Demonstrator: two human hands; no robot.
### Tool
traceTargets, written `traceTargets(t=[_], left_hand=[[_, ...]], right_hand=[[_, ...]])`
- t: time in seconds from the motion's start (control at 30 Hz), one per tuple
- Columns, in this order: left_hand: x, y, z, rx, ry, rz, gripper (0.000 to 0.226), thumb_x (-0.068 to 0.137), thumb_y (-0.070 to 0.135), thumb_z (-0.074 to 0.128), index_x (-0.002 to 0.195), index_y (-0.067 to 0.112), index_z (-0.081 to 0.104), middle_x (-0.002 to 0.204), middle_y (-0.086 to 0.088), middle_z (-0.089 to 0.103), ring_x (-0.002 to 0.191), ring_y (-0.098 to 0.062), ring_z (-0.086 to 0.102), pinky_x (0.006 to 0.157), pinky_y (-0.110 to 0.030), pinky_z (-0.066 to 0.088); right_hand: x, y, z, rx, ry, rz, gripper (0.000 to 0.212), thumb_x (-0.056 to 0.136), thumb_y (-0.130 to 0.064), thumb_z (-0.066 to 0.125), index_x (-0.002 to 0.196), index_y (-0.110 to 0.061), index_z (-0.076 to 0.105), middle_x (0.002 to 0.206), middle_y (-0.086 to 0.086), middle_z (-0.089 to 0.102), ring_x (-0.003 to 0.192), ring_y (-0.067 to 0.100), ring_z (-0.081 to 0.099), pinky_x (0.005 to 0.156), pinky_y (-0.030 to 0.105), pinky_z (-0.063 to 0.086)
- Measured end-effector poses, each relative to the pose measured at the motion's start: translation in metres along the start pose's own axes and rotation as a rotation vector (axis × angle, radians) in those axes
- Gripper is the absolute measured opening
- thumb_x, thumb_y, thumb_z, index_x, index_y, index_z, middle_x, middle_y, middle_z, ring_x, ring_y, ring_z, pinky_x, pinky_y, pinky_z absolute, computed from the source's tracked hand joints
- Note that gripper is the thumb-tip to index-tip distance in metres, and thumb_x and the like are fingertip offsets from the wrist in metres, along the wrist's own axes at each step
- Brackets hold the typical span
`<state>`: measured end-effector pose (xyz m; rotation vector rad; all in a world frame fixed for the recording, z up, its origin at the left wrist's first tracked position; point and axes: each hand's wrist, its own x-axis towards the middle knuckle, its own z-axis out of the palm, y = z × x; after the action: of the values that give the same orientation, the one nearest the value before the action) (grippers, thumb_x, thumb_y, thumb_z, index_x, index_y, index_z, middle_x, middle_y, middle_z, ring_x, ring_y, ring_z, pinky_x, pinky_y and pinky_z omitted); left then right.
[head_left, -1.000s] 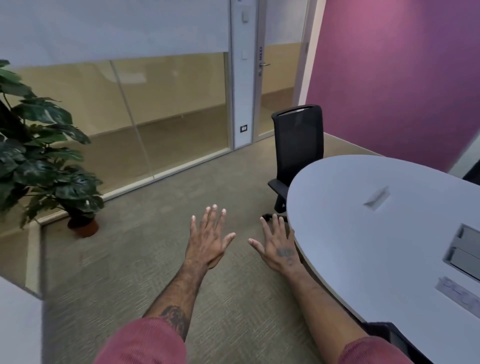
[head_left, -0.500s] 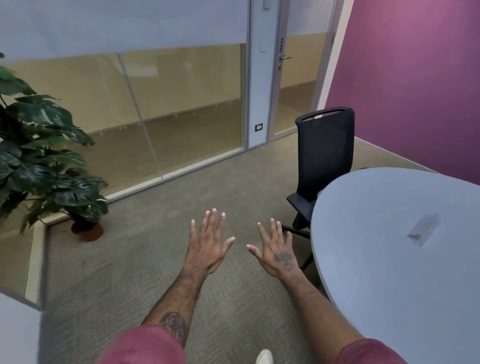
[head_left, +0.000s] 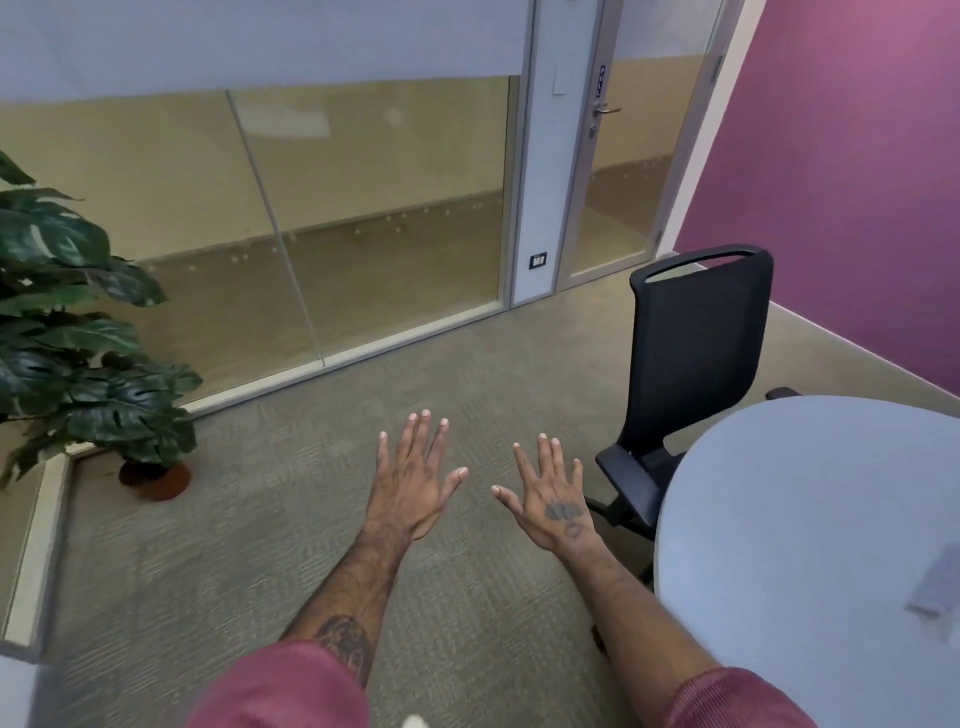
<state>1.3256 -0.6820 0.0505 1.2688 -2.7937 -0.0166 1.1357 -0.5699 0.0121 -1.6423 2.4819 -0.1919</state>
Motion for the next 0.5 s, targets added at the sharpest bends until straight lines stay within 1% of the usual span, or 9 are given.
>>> traceTargets(t=[0.1, 0.17, 0.2, 0.27, 0.3, 0.37, 0.4, 0.47, 0.5], left_hand=[[0.049, -0.015, 0.005, 0.008, 0.004, 0.007, 0.077, 0.096, 0.067, 0.009, 0.156, 0.023, -0.008, 0.165, -0.007, -0.013, 0.152, -0.022, -0.014, 0.119, -0.054, -0.008], [0.103, -0.034, 0.014, 0.0, 0.008, 0.016, 0.077, 0.095, 0.067, 0.008, 0.156, 0.023, -0.008, 0.165, -0.007, -0.013, 0.152, -0.023, -0.014, 0.119, -0.054, -0.007], [0.109, -0.034, 0.011, 0.017, 0.013, 0.026, 0.078, 0.095, 0.068, 0.007, 0.157, 0.023, -0.008, 0.165, -0.007, -0.012, 0.152, -0.023, -0.014, 0.119, -0.054, -0.008], [0.168, -0.057, 0.017, -0.004, 0.017, 0.046, 0.078, 0.095, 0.067, 0.008, 0.157, 0.023, -0.006, 0.166, -0.007, -0.01, 0.153, -0.023, -0.012, 0.119, -0.053, -0.009], [0.172, -0.055, 0.014, 0.013, 0.033, 0.066, 0.078, 0.095, 0.067, 0.009, 0.157, 0.022, -0.006, 0.166, -0.007, -0.01, 0.153, -0.023, -0.012, 0.119, -0.053, -0.009], [0.227, -0.076, 0.016, -0.016, -0.002, 0.095, 0.077, 0.096, 0.067, 0.01, 0.157, 0.022, -0.007, 0.165, -0.007, -0.01, 0.153, -0.023, -0.012, 0.119, -0.053, -0.009], [0.228, -0.075, 0.015, 0.009, 0.008, 0.114, 0.077, 0.096, 0.067, 0.01, 0.157, 0.022, -0.007, 0.165, -0.007, -0.01, 0.153, -0.023, -0.012, 0.119, -0.053, -0.008], [0.283, -0.09, 0.016, 0.0, -0.004, 0.147, 0.077, 0.096, 0.067, 0.009, 0.157, 0.022, -0.007, 0.165, -0.008, -0.01, 0.152, -0.023, -0.012, 0.119, -0.053, -0.008], [0.287, -0.092, 0.013, 0.016, 0.011, 0.158, 0.077, 0.096, 0.067, 0.009, 0.157, 0.022, -0.007, 0.165, -0.008, -0.011, 0.152, -0.023, -0.012, 0.119, -0.053, -0.008]], right_hand=[[0.05, 0.003, -0.001, 0.009, 0.009, 0.015, 0.093, 0.08, -0.082, -0.001, 0.156, -0.028, 0.005, 0.164, 0.014, -0.007, 0.151, 0.03, -0.011, 0.118, 0.058, 0.001], [0.104, 0.003, 0.001, 0.028, 0.022, 0.056, 0.091, 0.082, -0.082, 0.003, 0.156, -0.029, 0.004, 0.164, 0.013, -0.008, 0.151, 0.03, -0.012, 0.118, 0.057, 0.0], [0.108, 0.005, -0.002, 0.015, 0.023, 0.045, 0.089, 0.084, -0.081, 0.005, 0.156, -0.029, 0.004, 0.164, 0.013, -0.008, 0.151, 0.03, -0.012, 0.118, 0.057, 0.0], [0.164, 0.003, 0.001, 0.042, 0.035, 0.101, 0.087, 0.086, -0.079, 0.009, 0.156, -0.029, 0.004, 0.164, 0.013, -0.009, 0.151, 0.03, -0.012, 0.119, 0.057, 0.0], [0.166, 0.005, -0.001, 0.033, 0.036, 0.1, 0.086, 0.087, -0.079, 0.01, 0.156, -0.029, 0.004, 0.164, 0.013, -0.009, 0.151, 0.03, -0.012, 0.118, 0.057, -0.001], [0.214, 0.001, -0.001, 0.06, 0.022, 0.161, 0.085, 0.088, -0.078, 0.012, 0.156, -0.029, 0.003, 0.164, 0.013, -0.009, 0.151, 0.029, -0.013, 0.118, 0.056, -0.002], [0.213, 0.002, -0.002, 0.041, 0.03, 0.158, 0.084, 0.088, -0.078, 0.013, 0.156, -0.029, 0.003, 0.164, 0.012, -0.009, 0.151, 0.029, -0.013, 0.119, 0.056, -0.002], [0.26, 0.002, -0.006, 0.079, 0.038, 0.229, 0.084, 0.088, -0.078, 0.013, 0.156, -0.029, 0.003, 0.164, 0.012, -0.009, 0.151, 0.029, -0.013, 0.119, 0.056, -0.001], [0.263, 0.001, -0.01, 0.064, 0.045, 0.22, 0.084, 0.088, -0.078, 0.013, 0.156, -0.029, 0.003, 0.164, 0.013, -0.009, 0.151, 0.029, -0.013, 0.119, 0.056, -0.001]])
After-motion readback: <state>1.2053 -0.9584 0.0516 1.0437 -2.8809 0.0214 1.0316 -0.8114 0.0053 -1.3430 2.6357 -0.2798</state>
